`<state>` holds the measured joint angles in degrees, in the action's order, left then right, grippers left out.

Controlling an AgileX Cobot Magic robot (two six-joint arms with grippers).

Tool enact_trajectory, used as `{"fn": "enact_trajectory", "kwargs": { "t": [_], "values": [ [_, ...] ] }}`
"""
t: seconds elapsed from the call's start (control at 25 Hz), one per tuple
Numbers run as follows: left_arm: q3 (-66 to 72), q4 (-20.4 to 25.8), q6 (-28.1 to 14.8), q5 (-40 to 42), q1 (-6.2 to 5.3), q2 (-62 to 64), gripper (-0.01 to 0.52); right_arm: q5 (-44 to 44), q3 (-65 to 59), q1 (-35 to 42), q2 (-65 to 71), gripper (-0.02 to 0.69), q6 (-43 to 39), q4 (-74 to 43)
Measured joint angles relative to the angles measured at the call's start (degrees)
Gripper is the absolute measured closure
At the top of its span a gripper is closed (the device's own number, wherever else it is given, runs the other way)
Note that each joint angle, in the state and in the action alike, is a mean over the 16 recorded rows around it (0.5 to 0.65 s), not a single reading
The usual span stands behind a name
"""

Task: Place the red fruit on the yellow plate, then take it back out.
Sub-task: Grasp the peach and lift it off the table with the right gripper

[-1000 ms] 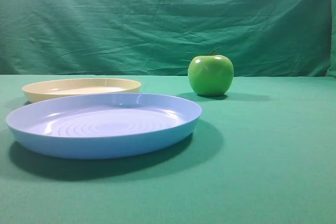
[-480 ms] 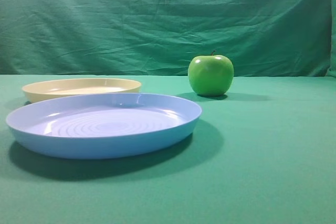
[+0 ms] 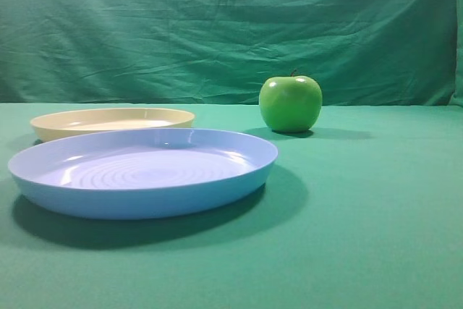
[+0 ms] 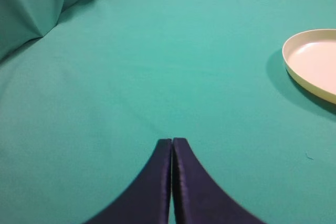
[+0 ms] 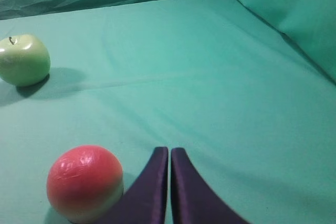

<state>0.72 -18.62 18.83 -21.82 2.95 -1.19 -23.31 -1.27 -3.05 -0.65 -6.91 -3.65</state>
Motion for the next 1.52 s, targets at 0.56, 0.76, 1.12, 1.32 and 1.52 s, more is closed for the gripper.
{"fn": "enact_trajectory", "kwargs": {
  "t": [0.56,0.76,1.12,1.32,1.52],
  "values": [
    [0.0,0.0,0.0,0.0,0.00,0.0,0.514,21.0,1.5,0.0,0.0,0.665,-2.3,0.2],
    [0.0,0.0,0.0,0.0,0.00,0.0,0.514,22.7,6.1,0.0,1.3,0.665,-4.4,0.2],
    [0.0,0.0,0.0,0.0,0.00,0.0,0.514,1.6,19.7,0.0,12.4,0.665,-0.3,5.1],
    [0.0,0.0,0.0,0.0,0.00,0.0,0.514,-10.3,25.8,0.0,22.5,0.665,10.8,14.7],
    [0.0,0.0,0.0,0.0,0.00,0.0,0.514,-18.5,29.5,0.0,31.5,0.665,25.0,27.2]
  ]
}}
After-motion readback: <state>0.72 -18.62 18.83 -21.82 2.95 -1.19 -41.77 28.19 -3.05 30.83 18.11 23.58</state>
